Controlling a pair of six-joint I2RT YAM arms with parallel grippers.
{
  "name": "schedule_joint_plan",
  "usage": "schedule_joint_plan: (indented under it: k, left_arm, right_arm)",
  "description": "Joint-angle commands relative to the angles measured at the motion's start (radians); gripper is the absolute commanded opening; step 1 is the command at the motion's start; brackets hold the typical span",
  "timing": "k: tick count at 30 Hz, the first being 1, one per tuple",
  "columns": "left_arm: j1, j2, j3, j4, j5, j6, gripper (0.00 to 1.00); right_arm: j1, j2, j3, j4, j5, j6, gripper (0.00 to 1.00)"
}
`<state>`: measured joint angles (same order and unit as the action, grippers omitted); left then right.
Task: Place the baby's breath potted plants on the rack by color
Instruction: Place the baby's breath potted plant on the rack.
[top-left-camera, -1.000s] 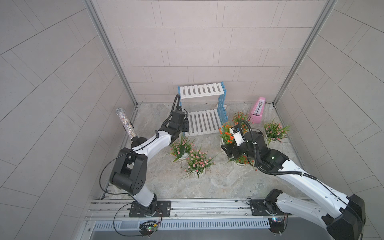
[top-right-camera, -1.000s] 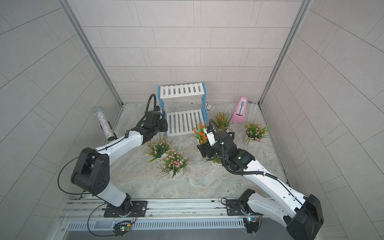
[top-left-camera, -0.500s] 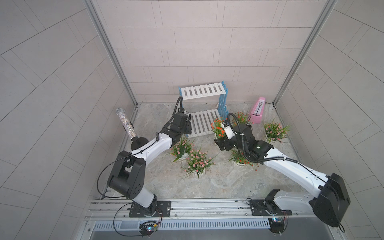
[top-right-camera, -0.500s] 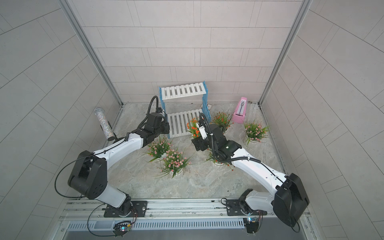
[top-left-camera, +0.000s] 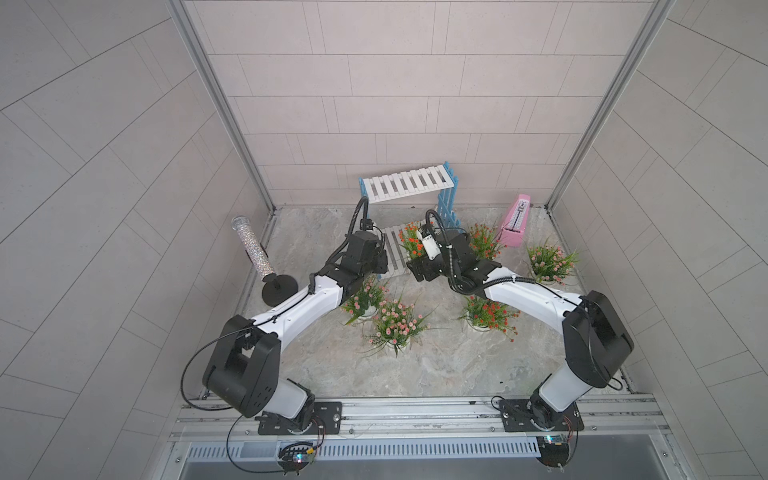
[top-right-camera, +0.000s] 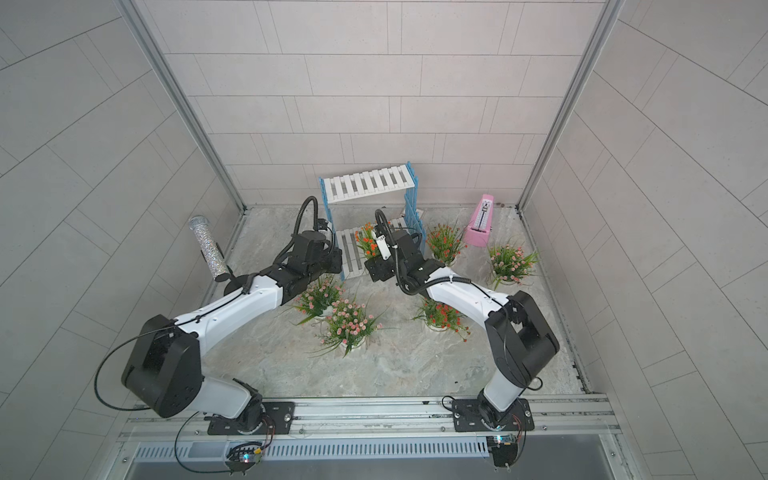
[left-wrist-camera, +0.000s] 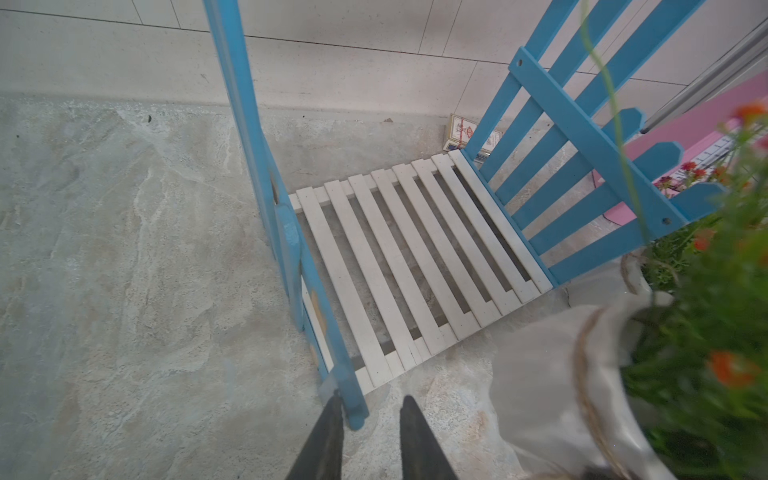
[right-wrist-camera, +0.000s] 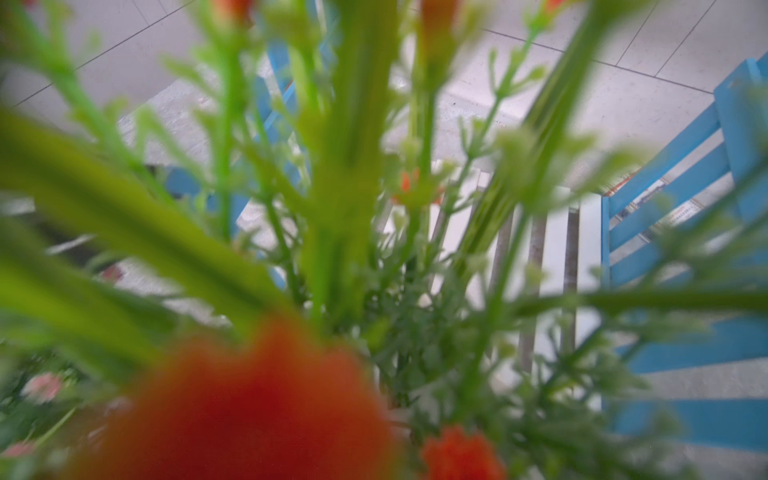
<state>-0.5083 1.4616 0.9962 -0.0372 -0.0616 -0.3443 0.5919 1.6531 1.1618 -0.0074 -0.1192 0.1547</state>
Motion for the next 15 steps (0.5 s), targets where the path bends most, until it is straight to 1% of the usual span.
schedule_joint_plan:
  k: [1, 3, 5, 6, 8, 10, 12, 15]
  left_arm:
    - [-0.020, -0.036, -0.022, 0.012, -0.003, -0.015, 0.27]
    - [-0.028, -0.060, -0.037, 0.004, -0.015, -0.022, 0.28]
    - [-0.030, -0.098, -0.054, -0.007, -0.037, -0.033, 0.34]
    - [-0.030, -0.124, -0.064, -0.016, -0.046, -0.038, 0.38]
    - [-0.030, -0.179, -0.072, -0.044, -0.070, -0.044, 0.51]
    - [-0.029, -0.243, -0.078, -0.085, -0.105, -0.047, 0.60]
    - [-0.030, -0.304, -0.076, -0.130, -0.134, -0.051, 0.65]
    - [-0.029, -0.380, -0.070, -0.185, -0.161, -0.052, 0.67]
  right_arm:
    - [-0.010, 0.022, 0.051, 0.104, -0.022, -0.003, 0.72]
    - [-0.013, 0.052, 0.068, 0.107, -0.027, -0.003, 0.72]
    - [-0.015, 0.084, 0.082, 0.114, -0.031, -0.006, 0.72]
    - [-0.017, 0.098, 0.089, 0.120, -0.036, -0.007, 0.72]
    - [-0.020, 0.131, 0.115, 0.116, -0.049, -0.012, 0.72]
    - [-0.021, 0.171, 0.152, 0.105, -0.060, -0.015, 0.72]
    - [-0.021, 0.212, 0.191, 0.097, -0.069, -0.016, 0.72]
    - [-0.021, 0.285, 0.267, 0.088, -0.087, -0.015, 0.72]
